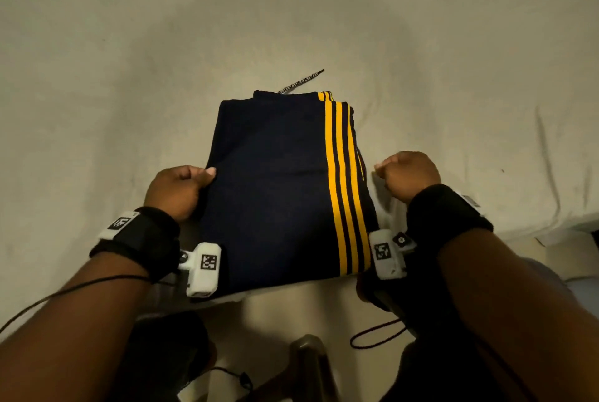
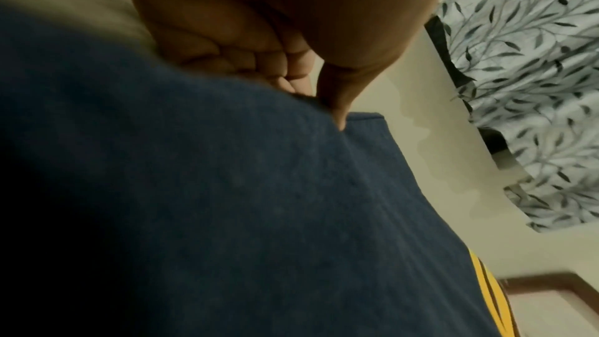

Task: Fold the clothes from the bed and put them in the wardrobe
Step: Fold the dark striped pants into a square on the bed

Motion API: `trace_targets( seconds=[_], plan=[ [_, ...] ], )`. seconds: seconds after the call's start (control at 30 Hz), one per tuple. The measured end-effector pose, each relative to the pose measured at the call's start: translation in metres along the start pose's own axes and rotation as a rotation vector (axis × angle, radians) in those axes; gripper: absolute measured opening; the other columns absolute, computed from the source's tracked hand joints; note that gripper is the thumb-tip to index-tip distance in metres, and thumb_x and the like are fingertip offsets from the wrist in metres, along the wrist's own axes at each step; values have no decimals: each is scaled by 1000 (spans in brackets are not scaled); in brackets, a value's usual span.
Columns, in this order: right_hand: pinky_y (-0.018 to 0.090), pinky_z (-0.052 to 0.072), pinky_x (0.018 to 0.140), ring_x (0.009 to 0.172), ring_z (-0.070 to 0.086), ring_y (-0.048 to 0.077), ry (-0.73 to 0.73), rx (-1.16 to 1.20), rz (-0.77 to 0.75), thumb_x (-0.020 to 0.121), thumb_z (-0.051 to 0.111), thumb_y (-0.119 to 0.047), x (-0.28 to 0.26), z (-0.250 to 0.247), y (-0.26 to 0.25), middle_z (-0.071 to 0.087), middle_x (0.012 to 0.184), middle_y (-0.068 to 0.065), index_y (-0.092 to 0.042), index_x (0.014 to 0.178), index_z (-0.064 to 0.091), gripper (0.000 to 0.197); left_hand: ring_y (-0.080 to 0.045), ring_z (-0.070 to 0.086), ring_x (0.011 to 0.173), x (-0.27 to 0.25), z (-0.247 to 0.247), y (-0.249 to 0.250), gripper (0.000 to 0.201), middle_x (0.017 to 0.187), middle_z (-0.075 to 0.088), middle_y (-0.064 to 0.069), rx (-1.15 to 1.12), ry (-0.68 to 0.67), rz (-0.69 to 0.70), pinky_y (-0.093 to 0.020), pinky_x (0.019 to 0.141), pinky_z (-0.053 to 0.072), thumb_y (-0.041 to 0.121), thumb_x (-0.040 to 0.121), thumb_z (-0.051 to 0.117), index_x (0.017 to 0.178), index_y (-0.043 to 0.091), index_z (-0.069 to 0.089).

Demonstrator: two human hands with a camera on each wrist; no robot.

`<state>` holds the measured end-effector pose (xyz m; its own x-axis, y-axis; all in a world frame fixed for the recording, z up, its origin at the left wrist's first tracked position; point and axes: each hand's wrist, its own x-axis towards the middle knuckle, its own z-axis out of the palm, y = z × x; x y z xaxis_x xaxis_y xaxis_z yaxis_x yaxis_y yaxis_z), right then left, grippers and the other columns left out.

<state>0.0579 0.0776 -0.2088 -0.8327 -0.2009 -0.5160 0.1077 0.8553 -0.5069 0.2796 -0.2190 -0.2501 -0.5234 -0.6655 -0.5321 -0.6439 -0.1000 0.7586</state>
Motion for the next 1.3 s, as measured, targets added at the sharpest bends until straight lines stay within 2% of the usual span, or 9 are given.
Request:
trace_targets(
  seconds=[0.2, 0.43, 0.57, 0.67, 0.77, 0.97, 1.13, 1.23, 1.3],
  plan=[
    [34, 56, 72, 73, 65, 18, 14, 289, -195, 97, 64, -25, -1, 20, -13, 70, 79, 3, -19, 90, 72, 12, -5, 64, 63, -11, 20, 23, 34, 73, 70, 7, 24, -45, 146, -16, 57, 48, 45, 85, 78, 83, 12, 68],
    [35, 52, 70, 65, 60, 14, -27, 363, -247, 98, 63, -37, 43, 14, -42, 65, 71, 7, -2, 86, 69, 37, -7, 67, 67, 18, 35, 70, 23, 78, 73, 2, -241, 19, 148, -20, 61, 53, 35, 91, 75, 86, 14, 71],
    [36, 48, 71, 59, 56, 17, 58, 322, -179, 93, 67, -32, 67, 6, -36, 60, 55, -5, -13, 67, 66, 33, -3, 60, 56, 44, 33, 70, 22, 64, 68, 9, -184, 117, 118, -17, 57, 48, 26, 89, 78, 71, 19, 68],
    [31, 49, 69, 61, 60, 11, 23, 324, -242, 95, 67, -31, 68, 9, -35, 65, 64, -4, -15, 75, 67, 26, -6, 62, 57, 46, 36, 69, 23, 73, 70, 0, -230, 66, 31, -17, 53, 50, 32, 87, 79, 78, 14, 68],
    [23, 54, 76, 82, 68, 9, 29, 359, -301, 93, 70, -33, 66, 21, -44, 72, 89, 0, -20, 100, 71, 15, -9, 64, 65, 44, 44, 75, 25, 79, 71, 0, -223, 26, 82, -23, 63, 54, 39, 88, 78, 78, 18, 69],
    [18, 52, 71, 72, 64, 0, 199, 533, -292, 90, 76, -23, 76, 21, -63, 72, 86, -1, -18, 89, 74, 6, -25, 69, 89, 44, 50, 81, 18, 100, 75, -13, -474, 70, 76, -50, 95, 57, 33, 89, 77, 87, 16, 76],
    [27, 44, 95, 127, 55, 16, -36, 313, -167, 93, 64, -54, 56, 17, -60, 53, 147, -2, -25, 145, 49, 61, -11, 72, 101, 33, 48, 78, 81, 115, 73, 8, -151, -13, 85, -35, 93, 58, 53, 70, 87, 141, 29, 54],
    [36, 44, 105, 126, 55, 21, -159, 193, -135, 86, 66, -65, 35, 9, -50, 55, 142, -1, -23, 147, 45, 77, -10, 66, 111, 5, 40, 65, 102, 129, 64, 8, 55, -30, 150, -31, 99, 53, 47, 73, 88, 155, 32, 30],
    [45, 46, 107, 120, 59, 24, -250, 114, -64, 71, 68, -79, 17, 9, -40, 60, 136, -1, -19, 145, 48, 97, -14, 65, 114, -14, 36, 50, 98, 133, 63, 5, 165, -58, 152, -35, 103, 52, 44, 70, 91, 150, 31, 36]
  ],
)
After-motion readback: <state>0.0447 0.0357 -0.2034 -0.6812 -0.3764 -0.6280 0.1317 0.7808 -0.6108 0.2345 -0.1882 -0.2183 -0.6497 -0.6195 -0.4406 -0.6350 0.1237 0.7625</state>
